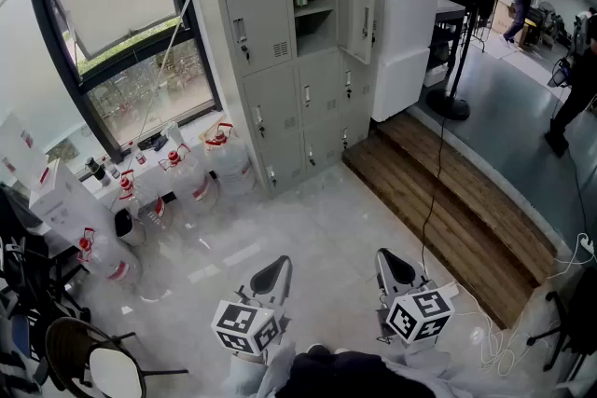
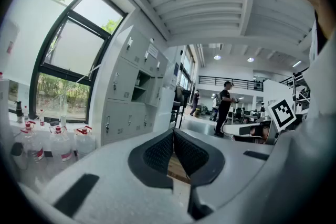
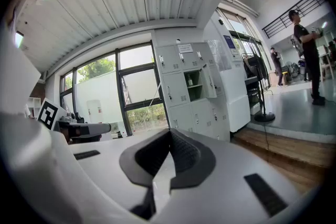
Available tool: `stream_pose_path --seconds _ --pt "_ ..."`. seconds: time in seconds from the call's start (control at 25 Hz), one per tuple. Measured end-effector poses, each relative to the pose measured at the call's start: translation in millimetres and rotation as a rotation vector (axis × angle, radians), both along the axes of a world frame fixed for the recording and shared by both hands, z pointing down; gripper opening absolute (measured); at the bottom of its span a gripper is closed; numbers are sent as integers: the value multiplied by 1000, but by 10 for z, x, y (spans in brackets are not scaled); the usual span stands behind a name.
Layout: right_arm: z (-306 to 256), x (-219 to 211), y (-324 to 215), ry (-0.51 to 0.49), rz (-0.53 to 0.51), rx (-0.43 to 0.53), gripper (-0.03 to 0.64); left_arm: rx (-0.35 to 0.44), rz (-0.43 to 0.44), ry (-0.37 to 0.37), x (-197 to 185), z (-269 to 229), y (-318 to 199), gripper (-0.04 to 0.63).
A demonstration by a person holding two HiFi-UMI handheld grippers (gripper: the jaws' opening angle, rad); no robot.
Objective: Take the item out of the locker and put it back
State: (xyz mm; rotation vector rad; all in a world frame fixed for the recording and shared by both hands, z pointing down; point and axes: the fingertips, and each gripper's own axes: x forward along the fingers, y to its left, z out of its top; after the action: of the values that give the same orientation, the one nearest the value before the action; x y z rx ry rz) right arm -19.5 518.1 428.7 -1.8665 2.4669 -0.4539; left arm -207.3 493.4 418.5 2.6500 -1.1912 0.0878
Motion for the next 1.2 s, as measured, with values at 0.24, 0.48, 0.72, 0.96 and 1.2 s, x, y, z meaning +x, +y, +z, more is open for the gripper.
stream_pose_path --seconds 0.24,0.48,0.72,0.96,1.2 --pt "47 -36 -24 1 1 -10 -2 0 4 -2 -51 34 -8 8" --pt "133 -112 -44 9 18 -16 -2 -6 22 -4 -109 113 -35 9" --pt "300 -160 -31 -1 58 -45 -1 -49 41 -3 -170 291 -56 8" --pt "380 -117 -261 -4 79 -53 -2 -62 31 -5 -163 398 -286 8" --pt "349 -20 -769 -21 55 -45 0 -64 31 -13 20 392 -762 9"
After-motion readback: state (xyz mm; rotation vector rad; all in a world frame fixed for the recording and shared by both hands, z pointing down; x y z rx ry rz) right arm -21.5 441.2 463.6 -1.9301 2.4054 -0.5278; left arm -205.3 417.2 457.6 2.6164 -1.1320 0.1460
